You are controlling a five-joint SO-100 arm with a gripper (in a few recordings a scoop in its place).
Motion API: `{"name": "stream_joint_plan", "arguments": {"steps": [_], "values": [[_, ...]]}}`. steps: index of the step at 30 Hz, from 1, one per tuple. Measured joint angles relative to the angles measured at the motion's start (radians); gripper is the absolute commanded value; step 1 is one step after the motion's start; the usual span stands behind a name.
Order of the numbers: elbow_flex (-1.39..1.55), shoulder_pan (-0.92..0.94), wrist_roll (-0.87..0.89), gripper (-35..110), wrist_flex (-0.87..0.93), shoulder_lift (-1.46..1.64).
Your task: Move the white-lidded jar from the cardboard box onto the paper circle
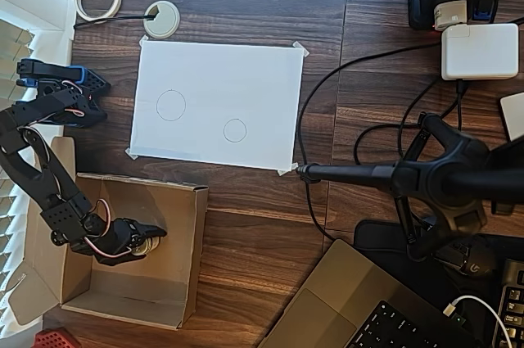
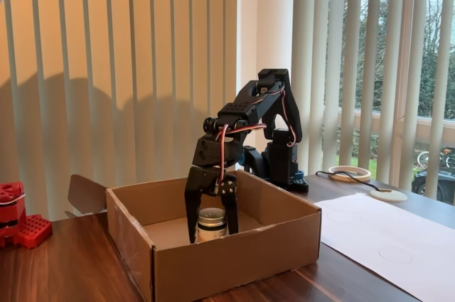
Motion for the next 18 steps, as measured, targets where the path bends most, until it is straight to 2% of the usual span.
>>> {"name": "stream_joint_plan", "arguments": {"steps": [3, 12, 18], "values": [[0.0, 0.0, 0.003, 8, 0.0, 0.0], [0.0, -0.002, -0.014, 6, -0.005, 0.018], [0.012, -0.006, -0.066, 6, -0.009, 0.137]]}}
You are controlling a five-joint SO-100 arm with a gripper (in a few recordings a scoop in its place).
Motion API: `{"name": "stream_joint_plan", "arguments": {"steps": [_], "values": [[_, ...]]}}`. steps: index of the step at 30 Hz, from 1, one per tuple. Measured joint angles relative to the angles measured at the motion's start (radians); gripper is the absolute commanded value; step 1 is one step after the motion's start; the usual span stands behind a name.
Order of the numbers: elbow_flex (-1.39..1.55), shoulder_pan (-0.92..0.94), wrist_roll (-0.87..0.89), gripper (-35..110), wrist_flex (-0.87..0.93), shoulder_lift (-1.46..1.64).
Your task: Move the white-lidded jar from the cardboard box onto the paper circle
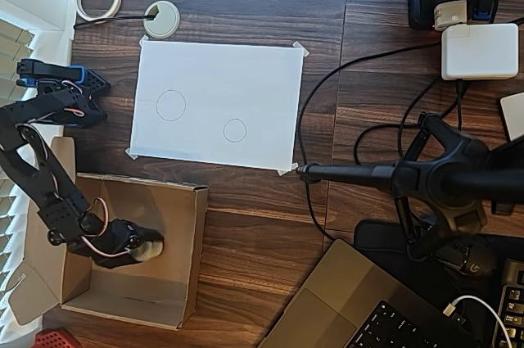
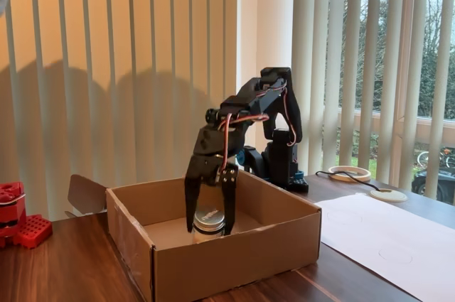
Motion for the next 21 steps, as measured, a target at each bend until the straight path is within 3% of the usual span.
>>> {"name": "stream_joint_plan", "arguments": {"steps": [12, 21], "values": [[0.086, -0.072, -0.003, 6, 0.048, 0.236], [0.109, -0.295, 0.095, 5, 0.064, 0.39]]}}
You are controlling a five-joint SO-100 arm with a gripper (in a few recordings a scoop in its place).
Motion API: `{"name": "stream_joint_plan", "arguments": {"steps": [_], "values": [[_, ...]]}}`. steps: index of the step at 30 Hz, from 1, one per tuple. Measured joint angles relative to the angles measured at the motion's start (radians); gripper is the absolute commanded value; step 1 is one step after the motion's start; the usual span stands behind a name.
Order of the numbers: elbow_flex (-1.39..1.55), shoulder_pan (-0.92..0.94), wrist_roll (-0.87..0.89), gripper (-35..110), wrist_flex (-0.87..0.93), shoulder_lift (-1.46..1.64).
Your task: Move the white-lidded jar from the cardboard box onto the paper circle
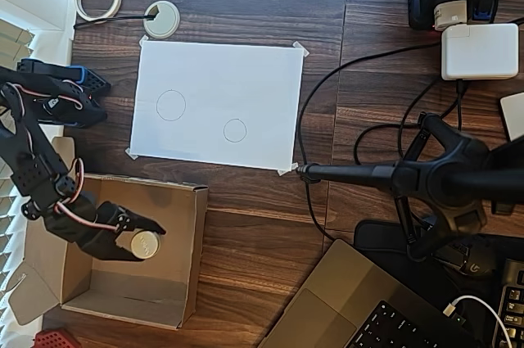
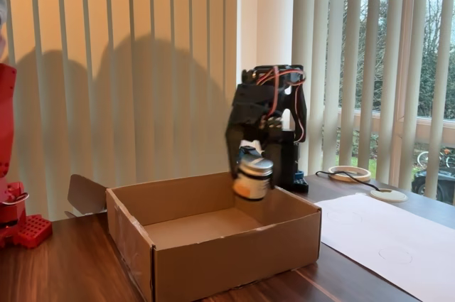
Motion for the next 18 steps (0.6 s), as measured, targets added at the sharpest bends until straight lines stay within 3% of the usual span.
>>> {"name": "stream_joint_plan", "arguments": {"steps": [8, 18], "values": [[0.089, -0.259, 0.092, 5, -0.014, 0.095], [0.394, -0.56, 0.193, 5, -0.224, 0.189]]}}
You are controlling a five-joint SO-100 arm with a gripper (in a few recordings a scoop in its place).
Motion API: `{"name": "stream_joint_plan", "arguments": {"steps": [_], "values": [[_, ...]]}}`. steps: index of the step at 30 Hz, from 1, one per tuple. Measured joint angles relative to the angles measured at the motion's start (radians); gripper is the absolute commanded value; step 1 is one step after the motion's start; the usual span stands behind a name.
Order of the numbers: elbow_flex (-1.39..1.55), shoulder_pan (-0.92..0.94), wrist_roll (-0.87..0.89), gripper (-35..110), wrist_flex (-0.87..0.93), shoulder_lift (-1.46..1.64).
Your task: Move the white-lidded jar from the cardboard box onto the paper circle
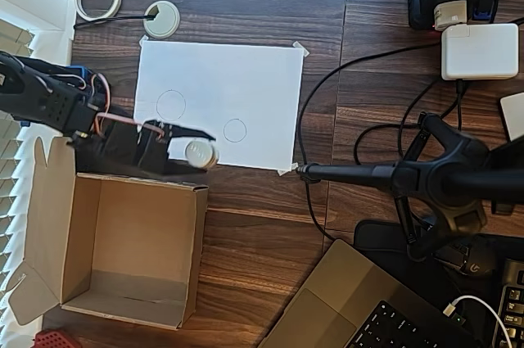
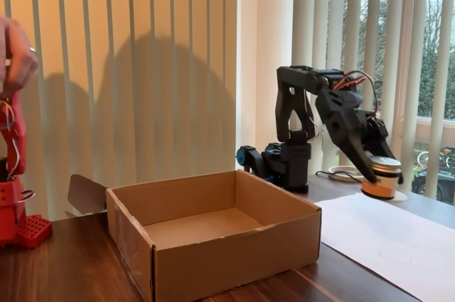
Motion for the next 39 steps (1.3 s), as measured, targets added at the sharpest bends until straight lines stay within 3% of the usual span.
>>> {"name": "stream_joint_plan", "arguments": {"steps": [15, 26, 39], "values": [[0.118, -0.063, 0.005, 5, -0.387, -0.206], [0.118, -0.06, -0.04, 5, -0.492, -0.344], [0.123, -0.041, -0.071, 5, -0.497, -0.37]]}}
